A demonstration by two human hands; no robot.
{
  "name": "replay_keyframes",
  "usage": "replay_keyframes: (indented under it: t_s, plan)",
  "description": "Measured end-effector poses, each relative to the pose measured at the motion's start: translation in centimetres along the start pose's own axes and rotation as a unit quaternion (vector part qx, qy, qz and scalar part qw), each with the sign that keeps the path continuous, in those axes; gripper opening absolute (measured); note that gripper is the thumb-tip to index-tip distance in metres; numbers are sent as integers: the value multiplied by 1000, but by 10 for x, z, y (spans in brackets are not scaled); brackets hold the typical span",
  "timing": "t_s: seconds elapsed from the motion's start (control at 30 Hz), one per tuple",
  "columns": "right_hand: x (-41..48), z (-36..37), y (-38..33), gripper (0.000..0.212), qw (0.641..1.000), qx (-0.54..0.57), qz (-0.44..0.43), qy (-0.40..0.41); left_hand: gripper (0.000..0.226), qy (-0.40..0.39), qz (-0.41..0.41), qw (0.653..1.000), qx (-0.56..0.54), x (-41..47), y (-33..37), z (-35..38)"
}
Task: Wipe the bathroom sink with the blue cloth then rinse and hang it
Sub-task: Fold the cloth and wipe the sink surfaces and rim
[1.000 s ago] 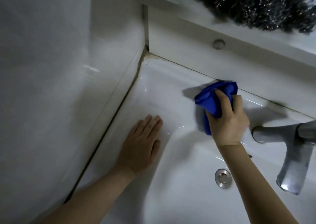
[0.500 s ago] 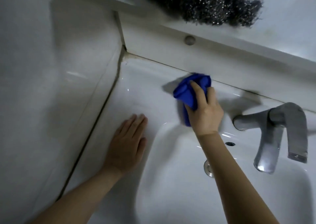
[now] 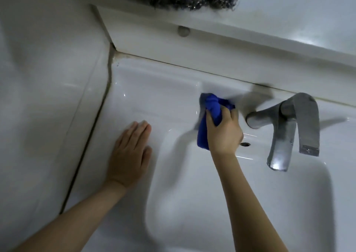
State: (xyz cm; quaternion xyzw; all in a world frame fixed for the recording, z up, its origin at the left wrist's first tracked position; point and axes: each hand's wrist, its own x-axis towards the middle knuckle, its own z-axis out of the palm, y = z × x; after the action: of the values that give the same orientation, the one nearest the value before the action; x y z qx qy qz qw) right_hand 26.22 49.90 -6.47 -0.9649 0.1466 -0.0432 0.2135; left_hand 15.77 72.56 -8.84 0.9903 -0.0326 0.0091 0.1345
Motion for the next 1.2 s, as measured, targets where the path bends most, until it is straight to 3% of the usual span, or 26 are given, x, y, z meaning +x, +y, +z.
replay_keyframes:
  t_s: [0.13, 0.27, 0.43, 0.6, 0.9, 1.03, 1.13, 1.2]
  plan:
    - [-14, -17, 46, 40, 995, -26, 64, 68, 55, 0, -3, 1000, 1, 2, 3, 0]
    - [10, -4, 3, 38, 995, 6, 90, 32, 54, 3, 0, 1000, -7, 2, 0, 1]
    - [-29, 19, -18, 39, 996, 87, -20, -6, 55, -1, -6, 1000, -5, 1, 2, 0]
    - [-84, 38, -45, 45, 963, 207, -114, -130, 53, -1, -1, 1000, -3, -1, 3, -1]
    - [-186, 17, -20, 33, 870, 414, 54, -263, 55, 16, 18, 999, -27, -1, -1, 0]
    - [-218, -11, 16, 23, 857, 308, 64, -407, 52, 21, 7, 1000, -20, -1, 0, 0]
    - [-213, -43, 39, 33, 820, 162, -31, -548, 52, 24, 7, 1000, -16, -3, 1, 1]
    - [-214, -48, 34, 30, 826, 109, -70, -549, 52, 23, 8, 1000, -17, -2, 0, 1]
